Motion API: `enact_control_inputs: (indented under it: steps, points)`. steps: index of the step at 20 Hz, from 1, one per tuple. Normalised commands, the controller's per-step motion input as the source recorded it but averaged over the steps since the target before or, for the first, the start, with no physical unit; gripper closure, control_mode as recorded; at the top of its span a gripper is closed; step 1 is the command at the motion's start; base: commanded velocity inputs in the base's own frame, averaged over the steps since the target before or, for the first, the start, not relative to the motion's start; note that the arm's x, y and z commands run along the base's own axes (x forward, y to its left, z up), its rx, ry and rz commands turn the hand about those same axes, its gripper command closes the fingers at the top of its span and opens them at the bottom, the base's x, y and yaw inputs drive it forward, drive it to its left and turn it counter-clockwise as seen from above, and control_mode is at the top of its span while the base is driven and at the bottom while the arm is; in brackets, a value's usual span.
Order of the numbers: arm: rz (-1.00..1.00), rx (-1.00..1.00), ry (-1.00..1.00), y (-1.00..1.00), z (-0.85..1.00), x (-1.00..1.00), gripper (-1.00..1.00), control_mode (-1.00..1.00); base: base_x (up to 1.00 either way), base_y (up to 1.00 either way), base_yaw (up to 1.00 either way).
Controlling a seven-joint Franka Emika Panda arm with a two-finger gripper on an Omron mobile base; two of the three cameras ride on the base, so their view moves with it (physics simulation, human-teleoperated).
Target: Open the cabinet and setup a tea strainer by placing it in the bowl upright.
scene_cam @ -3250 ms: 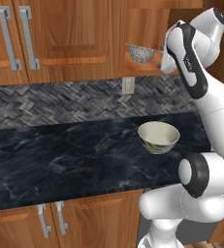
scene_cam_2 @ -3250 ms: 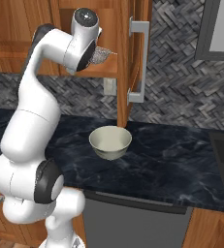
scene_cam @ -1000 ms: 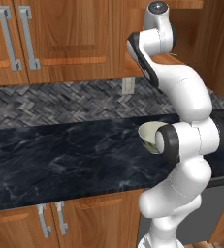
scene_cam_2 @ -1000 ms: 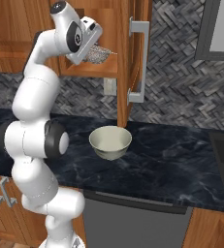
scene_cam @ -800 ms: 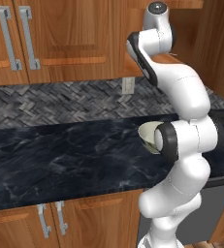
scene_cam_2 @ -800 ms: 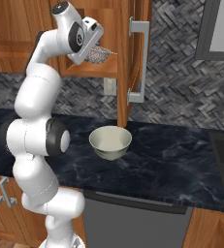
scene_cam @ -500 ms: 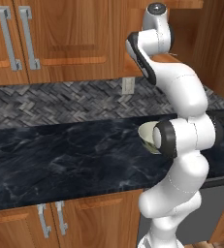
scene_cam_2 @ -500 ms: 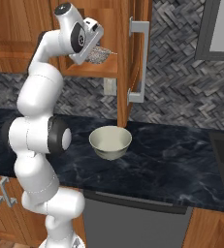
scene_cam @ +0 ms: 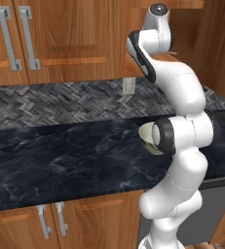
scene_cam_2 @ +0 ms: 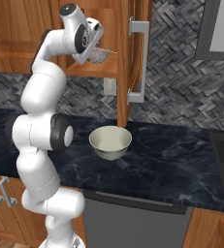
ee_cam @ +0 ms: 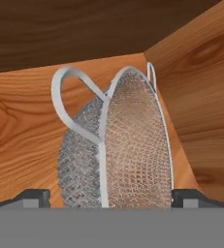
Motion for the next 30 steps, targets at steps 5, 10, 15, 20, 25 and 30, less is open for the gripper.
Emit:
enact_control_inputs:
  steps: [5, 10, 15, 20, 25, 30]
  points:
    - [0.12, 0.0, 0.0, 0.0, -0.04, 0.22, -1.0, -1.0, 0.0, 0.0, 0.0]
    - [0.08, 0.0, 0.0, 0.05, -0.01, 0.06, 1.0, -1.0, 0.0, 0.0, 0.0]
    - [0.06, 0.0, 0.0, 0.07, 0.0, 0.02, 1.0, -1.0, 0.0, 0.0, 0.0]
    - [0.04, 0.0, 0.0, 0.06, 0.0, 0.0, 1.0, -1.0, 0.0, 0.0, 0.0]
    - [0.01, 0.0, 0.0, 0.04, 0.0, 0.01, 1.0, -1.0, 0.0, 0.0, 0.0]
    - [-0.03, 0.0, 0.0, 0.0, 0.0, -0.14, 1.0, -1.0, 0.0, 0.0, 0.0]
